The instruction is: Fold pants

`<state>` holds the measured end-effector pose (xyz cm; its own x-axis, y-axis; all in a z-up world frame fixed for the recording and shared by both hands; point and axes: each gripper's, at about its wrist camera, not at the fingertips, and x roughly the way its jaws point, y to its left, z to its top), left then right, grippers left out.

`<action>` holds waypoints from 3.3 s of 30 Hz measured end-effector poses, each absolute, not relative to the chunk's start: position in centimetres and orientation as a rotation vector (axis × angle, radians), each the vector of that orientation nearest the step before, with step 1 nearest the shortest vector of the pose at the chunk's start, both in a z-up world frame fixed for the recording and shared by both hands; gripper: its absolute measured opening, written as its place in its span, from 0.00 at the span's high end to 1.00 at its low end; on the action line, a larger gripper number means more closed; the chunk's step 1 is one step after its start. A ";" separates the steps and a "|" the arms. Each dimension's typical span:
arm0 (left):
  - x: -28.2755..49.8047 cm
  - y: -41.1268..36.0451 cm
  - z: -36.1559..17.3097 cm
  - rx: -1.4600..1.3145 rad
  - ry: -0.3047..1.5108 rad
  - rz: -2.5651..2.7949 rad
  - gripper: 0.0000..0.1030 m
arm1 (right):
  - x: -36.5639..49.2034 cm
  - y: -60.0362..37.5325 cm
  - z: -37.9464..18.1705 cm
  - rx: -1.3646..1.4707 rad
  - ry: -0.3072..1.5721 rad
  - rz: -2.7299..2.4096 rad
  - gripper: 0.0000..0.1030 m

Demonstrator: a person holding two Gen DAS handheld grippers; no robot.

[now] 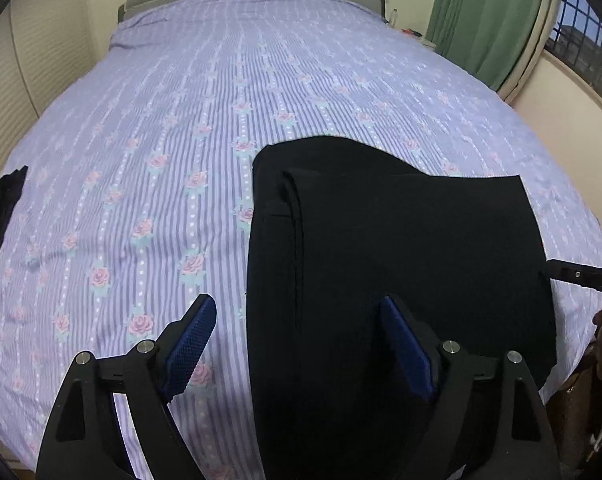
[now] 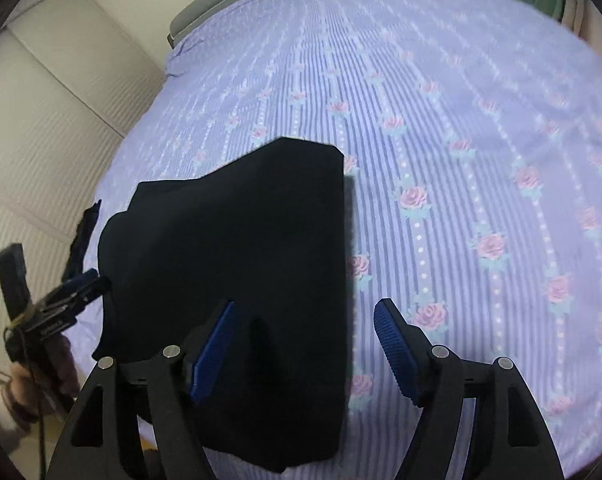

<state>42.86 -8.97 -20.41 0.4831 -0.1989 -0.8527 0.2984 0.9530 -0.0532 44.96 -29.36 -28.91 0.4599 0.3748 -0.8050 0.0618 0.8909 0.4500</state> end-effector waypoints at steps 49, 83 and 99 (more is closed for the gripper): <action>43.6 -8.6 -15.6 0.006 1.096 -0.489 0.86 | 44.3 -24.7 -22.0 0.447 1.103 0.593 0.78; 56.5 50.8 -3.0 0.007 0.970 -0.097 0.86 | 62.8 27.4 -14.3 0.441 1.089 0.991 0.78; 63.6 57.7 -18.6 -0.043 1.066 -0.081 0.82 | 65.7 26.1 -25.0 0.442 1.277 0.873 0.77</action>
